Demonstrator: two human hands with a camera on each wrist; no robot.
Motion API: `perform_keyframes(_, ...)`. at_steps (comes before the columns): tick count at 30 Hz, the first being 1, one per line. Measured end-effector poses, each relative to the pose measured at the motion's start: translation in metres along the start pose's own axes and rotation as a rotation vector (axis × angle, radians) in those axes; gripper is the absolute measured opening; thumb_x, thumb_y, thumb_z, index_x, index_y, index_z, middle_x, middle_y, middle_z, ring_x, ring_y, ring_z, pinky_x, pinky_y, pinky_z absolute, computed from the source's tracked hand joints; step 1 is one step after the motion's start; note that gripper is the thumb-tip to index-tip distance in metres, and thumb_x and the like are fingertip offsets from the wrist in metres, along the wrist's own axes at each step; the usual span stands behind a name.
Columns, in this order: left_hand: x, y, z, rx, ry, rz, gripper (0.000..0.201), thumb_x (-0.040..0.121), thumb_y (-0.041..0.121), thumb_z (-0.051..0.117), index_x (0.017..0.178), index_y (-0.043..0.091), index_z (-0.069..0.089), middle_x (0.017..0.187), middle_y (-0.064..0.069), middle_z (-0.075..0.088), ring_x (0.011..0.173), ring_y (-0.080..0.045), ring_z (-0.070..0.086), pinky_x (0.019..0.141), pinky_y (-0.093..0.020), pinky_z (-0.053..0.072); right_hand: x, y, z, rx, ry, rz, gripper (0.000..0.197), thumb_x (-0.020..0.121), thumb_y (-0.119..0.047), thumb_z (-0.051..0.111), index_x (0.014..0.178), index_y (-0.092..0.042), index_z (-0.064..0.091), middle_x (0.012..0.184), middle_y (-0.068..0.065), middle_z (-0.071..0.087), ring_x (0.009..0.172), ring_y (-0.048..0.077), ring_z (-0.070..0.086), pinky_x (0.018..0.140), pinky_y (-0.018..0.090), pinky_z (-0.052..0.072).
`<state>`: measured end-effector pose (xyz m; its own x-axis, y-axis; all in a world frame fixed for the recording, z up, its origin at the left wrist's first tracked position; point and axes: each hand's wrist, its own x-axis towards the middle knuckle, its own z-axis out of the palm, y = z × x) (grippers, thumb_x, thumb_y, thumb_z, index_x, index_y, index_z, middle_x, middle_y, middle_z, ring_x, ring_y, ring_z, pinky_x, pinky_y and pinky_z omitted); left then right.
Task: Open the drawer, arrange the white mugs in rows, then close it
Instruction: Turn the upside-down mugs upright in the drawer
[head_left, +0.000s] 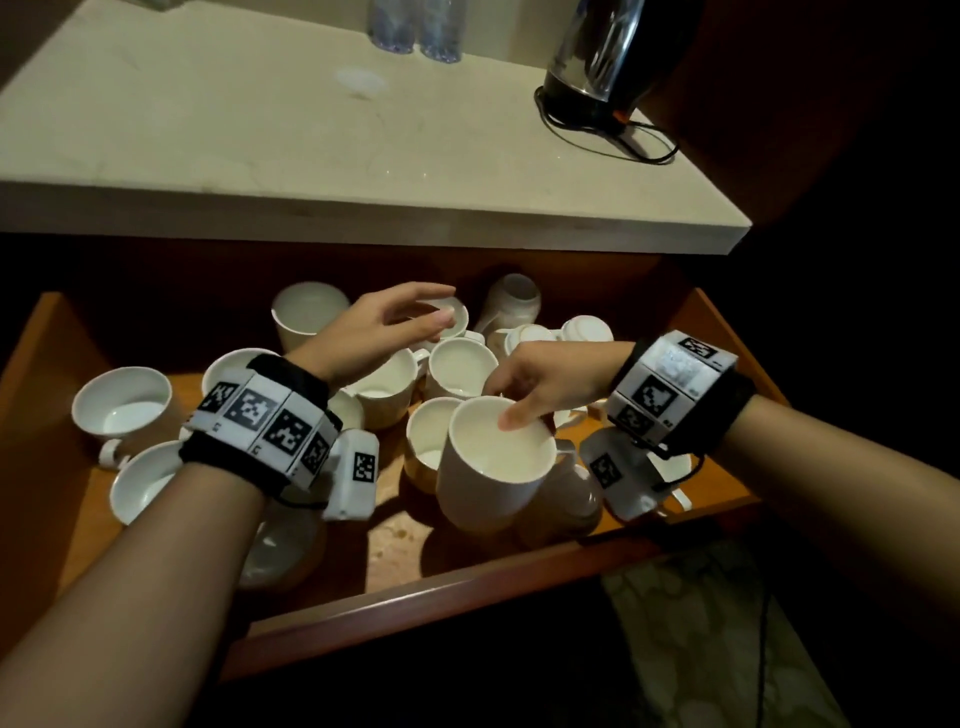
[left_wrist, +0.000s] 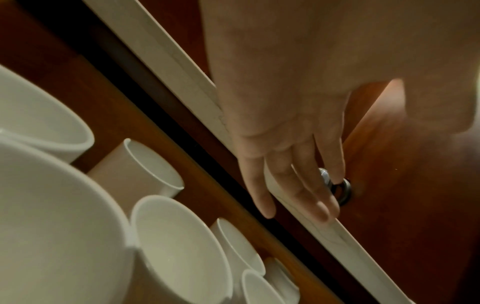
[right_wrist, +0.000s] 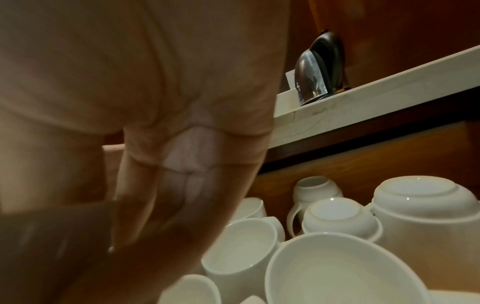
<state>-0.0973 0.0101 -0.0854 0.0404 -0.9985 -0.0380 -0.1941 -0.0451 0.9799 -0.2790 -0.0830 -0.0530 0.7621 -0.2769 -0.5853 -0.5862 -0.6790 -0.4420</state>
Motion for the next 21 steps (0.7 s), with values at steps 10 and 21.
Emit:
perform_keyframes(10, 0.000, -0.002, 0.004, 0.059, 0.032, -0.003, 0.032, 0.082, 0.035, 0.058, 0.114, 0.033, 0.055, 0.113, 0.002, 0.065, 0.107, -0.013, 0.061, 0.097, -0.030, 0.046, 0.020, -0.003, 0.034, -0.327, -0.058, 0.060, 0.031, 0.080, -0.023, 0.073, 0.103, -0.007, 0.058, 0.087, 0.000, 0.057, 0.078, 0.018, 0.054, 0.053, 0.018, 0.040)
perform_keyframes(21, 0.001, -0.002, 0.009, 0.106, 0.017, 0.002, 0.032, 0.087, 0.024, 0.061, 0.119, 0.028, 0.056, 0.117, 0.003, 0.065, 0.110, -0.007, 0.060, 0.095, -0.026, 0.047, 0.038, 0.001, 0.049, -0.303, -0.056, 0.036, 0.030, 0.079, -0.021, 0.074, 0.100, -0.003, 0.063, 0.086, 0.002, 0.060, 0.075, 0.014, 0.051, 0.056, 0.013, 0.036)
